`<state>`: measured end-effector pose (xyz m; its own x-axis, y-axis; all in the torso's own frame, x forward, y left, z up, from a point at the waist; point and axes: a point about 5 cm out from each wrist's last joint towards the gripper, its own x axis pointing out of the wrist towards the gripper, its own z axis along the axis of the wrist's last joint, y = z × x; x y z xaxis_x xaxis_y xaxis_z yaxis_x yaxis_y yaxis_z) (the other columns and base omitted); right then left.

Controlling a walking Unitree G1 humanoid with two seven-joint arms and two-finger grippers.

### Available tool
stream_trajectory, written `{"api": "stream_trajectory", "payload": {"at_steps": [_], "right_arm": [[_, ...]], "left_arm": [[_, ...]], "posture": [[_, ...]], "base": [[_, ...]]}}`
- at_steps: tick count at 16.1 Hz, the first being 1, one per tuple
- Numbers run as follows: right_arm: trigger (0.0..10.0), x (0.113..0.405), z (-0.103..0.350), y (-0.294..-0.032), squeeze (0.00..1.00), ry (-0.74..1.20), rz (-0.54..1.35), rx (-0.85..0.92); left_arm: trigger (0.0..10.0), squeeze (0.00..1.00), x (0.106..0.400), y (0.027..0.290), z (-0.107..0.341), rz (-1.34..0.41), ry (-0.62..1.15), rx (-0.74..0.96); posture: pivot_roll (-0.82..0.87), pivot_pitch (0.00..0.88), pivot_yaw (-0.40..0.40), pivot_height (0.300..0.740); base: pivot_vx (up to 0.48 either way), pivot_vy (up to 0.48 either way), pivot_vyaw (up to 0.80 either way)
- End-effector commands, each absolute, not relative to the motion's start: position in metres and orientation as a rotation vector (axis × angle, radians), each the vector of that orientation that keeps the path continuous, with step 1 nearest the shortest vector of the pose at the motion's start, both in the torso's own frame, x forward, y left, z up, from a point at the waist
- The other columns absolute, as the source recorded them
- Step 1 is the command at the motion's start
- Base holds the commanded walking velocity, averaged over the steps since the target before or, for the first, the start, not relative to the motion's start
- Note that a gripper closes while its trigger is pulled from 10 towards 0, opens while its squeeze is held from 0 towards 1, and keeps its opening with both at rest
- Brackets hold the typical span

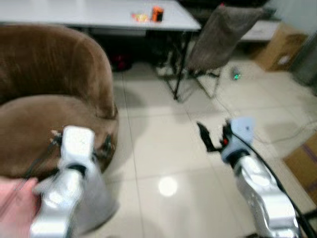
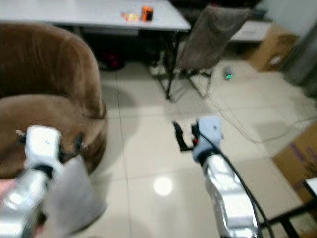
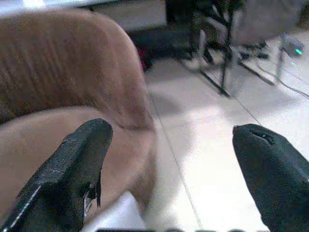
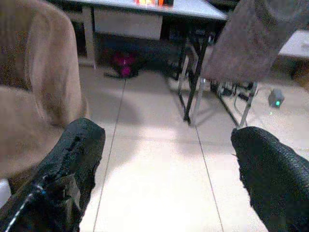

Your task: Move the pillow to the sofa from floor

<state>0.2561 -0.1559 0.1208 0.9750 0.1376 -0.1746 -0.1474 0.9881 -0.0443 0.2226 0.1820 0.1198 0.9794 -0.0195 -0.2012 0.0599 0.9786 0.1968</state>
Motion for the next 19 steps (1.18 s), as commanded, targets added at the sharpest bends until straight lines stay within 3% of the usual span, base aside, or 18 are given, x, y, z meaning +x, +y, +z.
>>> {"api": "stream_trajectory", "payload": {"at_steps": [1,9,13,19], "right_arm": [[10.0,0.259,0.125,-0.154,0.0,0.129,0.124,-0.111],[10.0,0.259,0.129,-0.151,0.0,0.075,0.107,-0.068],[10.0,0.258,0.12,-0.148,0.0,0.131,0.121,-0.058],[10.0,0.258,0.119,-0.149,0.0,0.143,0.121,-0.029]], "left_arm": [[10.0,0.0,0.223,0.185,0.125,-0.042,0.171,0.23],[10.0,0.0,0.228,0.187,0.124,-0.039,0.118,0.269],[10.0,0.0,0.227,0.185,0.127,-0.078,0.089,0.252],[10.0,0.0,0.227,0.187,0.128,-0.084,0.082,0.238]], "posture": [[-0.03,0.0,-0.053,0.74],[-0.04,0.0,-0.04,0.74],[-0.04,0.0,-0.043,0.74],[-0.04,0.0,-0.042,0.74]], "base": [[0.0,0.0,0.8],[0.0,0.0,0.8],[0.0,0.0,0.0],[0.343,0.0,0.0]]}}
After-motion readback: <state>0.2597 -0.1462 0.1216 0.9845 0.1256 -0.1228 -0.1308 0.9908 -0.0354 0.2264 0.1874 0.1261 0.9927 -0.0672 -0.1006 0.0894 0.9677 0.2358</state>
